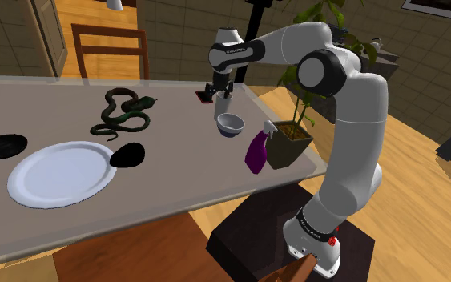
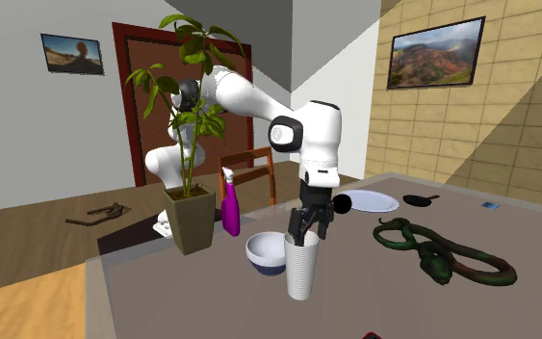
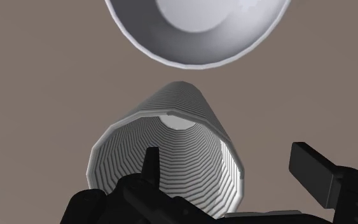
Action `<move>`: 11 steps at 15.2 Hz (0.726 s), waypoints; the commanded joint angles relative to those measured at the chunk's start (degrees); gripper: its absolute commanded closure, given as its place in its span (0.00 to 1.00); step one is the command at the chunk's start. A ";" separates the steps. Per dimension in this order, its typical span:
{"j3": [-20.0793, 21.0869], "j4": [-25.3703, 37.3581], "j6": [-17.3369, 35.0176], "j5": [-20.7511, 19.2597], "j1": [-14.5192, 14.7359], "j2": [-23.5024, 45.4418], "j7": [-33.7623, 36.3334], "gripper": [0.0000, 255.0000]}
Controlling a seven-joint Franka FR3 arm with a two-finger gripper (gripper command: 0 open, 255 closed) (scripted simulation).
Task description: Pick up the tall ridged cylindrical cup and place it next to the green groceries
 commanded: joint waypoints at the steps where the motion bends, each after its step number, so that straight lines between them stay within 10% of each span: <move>1: 0.00 0.00 0.00 0.00 0.00 0.00 0.00 0.00; 2: 0.00 0.00 0.00 0.00 0.00 0.00 0.00 1.00; 11: 0.00 0.00 0.01 0.00 0.00 0.00 0.00 1.00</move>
